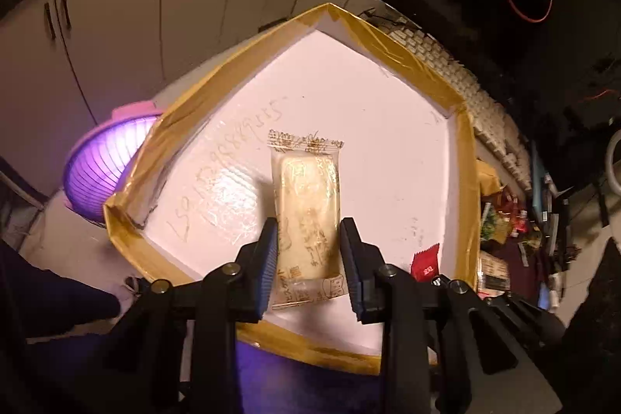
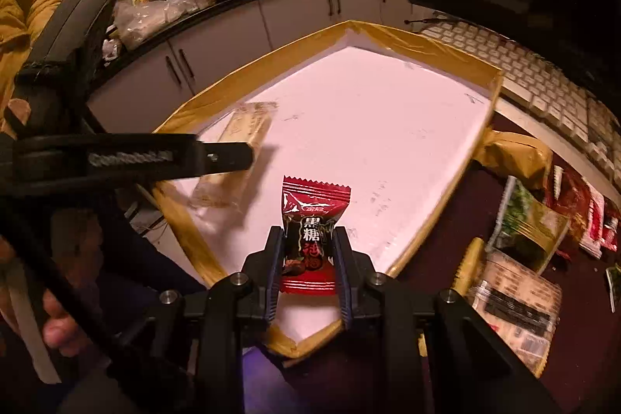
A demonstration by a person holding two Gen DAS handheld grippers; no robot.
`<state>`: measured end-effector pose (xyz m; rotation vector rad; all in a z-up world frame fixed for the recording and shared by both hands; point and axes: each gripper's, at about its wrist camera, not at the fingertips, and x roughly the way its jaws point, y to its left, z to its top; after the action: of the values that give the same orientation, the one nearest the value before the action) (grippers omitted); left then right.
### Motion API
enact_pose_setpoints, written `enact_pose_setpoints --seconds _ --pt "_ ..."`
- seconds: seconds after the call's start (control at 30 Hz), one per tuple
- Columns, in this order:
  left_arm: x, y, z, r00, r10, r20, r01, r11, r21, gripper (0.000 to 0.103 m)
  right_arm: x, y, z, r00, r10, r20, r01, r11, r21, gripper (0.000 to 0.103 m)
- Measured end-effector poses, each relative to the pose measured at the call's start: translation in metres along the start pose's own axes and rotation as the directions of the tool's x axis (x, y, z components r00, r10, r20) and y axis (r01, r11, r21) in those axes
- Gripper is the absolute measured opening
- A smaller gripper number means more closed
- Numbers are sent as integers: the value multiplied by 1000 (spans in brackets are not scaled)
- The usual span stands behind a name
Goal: Organize snacks
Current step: 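Carry both held snacks over the white tray and open both tools to drop them, then grasp a green snack packet with the right tool while the left tool grasps a dark red packet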
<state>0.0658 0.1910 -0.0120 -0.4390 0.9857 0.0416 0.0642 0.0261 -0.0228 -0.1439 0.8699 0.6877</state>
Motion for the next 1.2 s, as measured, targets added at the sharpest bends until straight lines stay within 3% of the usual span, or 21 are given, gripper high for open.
enact_pose_setpoints --seconds 0.27,0.3,0.37,0.47,0.57,0.67,0.77,0.97,1.2 --pt "1 -1 4 999 40 -4 -40 999 -5 37 14 13 6 1000 -20 0 20 999 -45 25" --pt "0 -2 3 999 49 1 -49 999 -2 40 13 13 5 1000 -20 7 20 998 -53 28" --pt "-4 -4 1 998 55 20 -55 998 11 56 4 10 2 999 21 34 -20 999 -34 39" --pt "-18 -16 -2 996 55 71 -57 998 33 61 -23 -4 -4 990 91 107 -94 995 25 44" --pt "-41 -37 -10 992 -7 128 -5 996 89 73 -59 -28 -16 968 136 212 -159 983 95 59" --pt "-53 -64 -23 986 -66 155 42 988 150 76 -89 -55 -29 954 111 279 -161 973 163 60" --pt "-55 -94 -34 981 -127 149 93 972 218 76 -114 -97 -44 947 29 321 -121 955 271 60" --pt "-42 -136 -49 981 -179 81 148 946 289 76 -131 -171 -76 952 -94 293 -64 870 490 57" --pt "-37 -154 -62 981 -185 54 157 930 333 76 -142 -214 -104 946 -227 231 30 772 635 49"
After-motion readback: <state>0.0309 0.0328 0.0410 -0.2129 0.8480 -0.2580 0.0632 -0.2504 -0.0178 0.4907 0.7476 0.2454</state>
